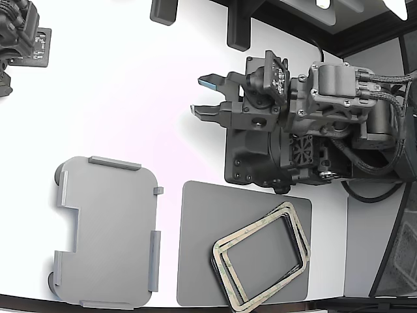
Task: Move top rectangular frame to the holder.
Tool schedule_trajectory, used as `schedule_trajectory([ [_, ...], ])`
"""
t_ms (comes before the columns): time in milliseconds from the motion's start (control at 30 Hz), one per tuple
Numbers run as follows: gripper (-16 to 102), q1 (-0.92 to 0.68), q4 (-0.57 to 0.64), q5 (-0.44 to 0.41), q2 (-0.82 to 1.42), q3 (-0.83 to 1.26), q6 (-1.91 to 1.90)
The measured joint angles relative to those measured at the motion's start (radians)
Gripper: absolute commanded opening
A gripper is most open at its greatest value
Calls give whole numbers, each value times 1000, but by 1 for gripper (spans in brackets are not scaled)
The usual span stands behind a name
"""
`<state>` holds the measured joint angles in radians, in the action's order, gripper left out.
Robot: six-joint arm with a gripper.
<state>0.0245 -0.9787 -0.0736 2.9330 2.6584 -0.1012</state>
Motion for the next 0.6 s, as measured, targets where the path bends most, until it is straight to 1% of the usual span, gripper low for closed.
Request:
schedule_trajectory([
  [33, 100, -2, 0, 0, 0, 0, 2],
  [100, 100, -37, 34, 32, -29, -23, 37],
  [233, 100, -66, 189, 49, -147, -31, 69],
  [333, 100, -66, 259, 52, -161, -18, 71],
  [400, 100, -67, 265, 61, -150, -20, 75],
  [467, 100, -86, 241, 61, -175, -60, 81],
  [600, 100, -178, 133, 12, -310, -206, 67],
])
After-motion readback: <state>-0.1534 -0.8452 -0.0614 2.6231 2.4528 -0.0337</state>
